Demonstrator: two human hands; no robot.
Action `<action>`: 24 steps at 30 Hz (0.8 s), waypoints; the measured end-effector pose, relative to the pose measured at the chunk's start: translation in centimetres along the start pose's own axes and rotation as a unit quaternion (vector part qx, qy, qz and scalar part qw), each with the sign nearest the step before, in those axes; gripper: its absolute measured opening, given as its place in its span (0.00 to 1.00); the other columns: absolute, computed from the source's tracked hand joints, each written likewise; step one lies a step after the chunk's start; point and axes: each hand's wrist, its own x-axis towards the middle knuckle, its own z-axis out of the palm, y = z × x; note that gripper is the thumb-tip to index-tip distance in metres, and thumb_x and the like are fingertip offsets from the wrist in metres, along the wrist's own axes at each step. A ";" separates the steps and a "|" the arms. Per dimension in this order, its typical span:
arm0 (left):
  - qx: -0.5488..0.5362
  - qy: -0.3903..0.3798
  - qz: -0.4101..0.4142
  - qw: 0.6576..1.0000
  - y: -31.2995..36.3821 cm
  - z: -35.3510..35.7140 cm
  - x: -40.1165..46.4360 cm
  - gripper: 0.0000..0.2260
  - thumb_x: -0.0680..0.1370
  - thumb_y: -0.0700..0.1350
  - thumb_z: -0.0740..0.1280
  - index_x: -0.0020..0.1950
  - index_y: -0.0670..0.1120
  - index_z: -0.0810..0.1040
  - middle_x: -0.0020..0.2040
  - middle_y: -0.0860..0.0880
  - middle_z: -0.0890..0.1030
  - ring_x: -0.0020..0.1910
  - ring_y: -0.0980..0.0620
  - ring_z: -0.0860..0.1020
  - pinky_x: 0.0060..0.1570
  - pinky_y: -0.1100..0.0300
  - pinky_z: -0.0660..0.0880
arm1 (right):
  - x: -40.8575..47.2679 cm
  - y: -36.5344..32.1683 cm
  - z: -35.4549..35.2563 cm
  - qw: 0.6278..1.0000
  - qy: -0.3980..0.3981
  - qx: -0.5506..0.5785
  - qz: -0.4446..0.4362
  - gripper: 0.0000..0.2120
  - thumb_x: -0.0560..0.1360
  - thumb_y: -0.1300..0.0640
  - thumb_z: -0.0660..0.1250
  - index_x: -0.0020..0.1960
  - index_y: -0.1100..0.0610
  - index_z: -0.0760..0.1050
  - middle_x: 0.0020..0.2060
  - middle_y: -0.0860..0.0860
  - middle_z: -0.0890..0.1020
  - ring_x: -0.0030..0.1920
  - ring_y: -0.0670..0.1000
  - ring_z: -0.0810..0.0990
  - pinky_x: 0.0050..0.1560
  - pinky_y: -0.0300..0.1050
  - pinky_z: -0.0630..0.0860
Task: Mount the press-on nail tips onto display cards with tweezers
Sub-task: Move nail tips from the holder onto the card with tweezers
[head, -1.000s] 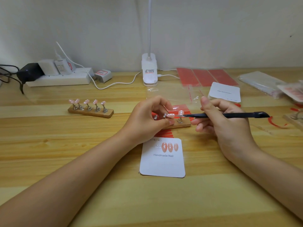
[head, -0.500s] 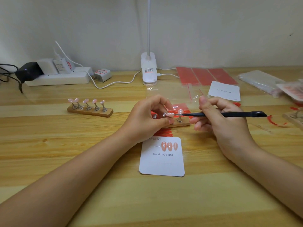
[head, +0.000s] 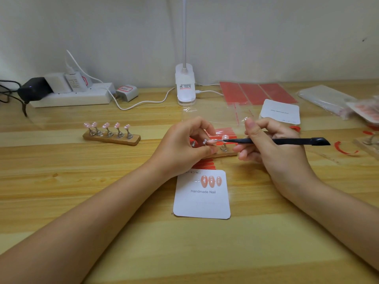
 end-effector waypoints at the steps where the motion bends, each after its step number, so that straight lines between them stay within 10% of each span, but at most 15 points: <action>1: -0.001 0.000 0.000 1.000 0.0 0.0 0.0 0.13 0.68 0.35 0.74 0.42 0.51 0.74 0.35 0.50 0.79 0.30 0.64 0.72 0.33 0.73 0.65 | 0.0 0.0 0.1 1.000 -0.002 -0.002 0.000 0.10 0.69 0.50 0.65 0.38 0.57 0.72 0.25 0.52 0.81 0.24 0.47 0.79 0.28 0.35 0.76; 24: 0.032 -0.023 0.002 0.999 0.5 -0.2 0.1 0.11 0.69 0.38 0.74 0.48 0.45 0.76 0.36 0.53 0.79 0.33 0.64 0.73 0.34 0.72 0.68 | 0.4 0.1 -0.2 0.998 0.000 0.054 0.020 0.10 0.76 0.56 0.63 0.37 0.57 0.70 0.23 0.50 0.80 0.24 0.44 0.79 0.28 0.33 0.75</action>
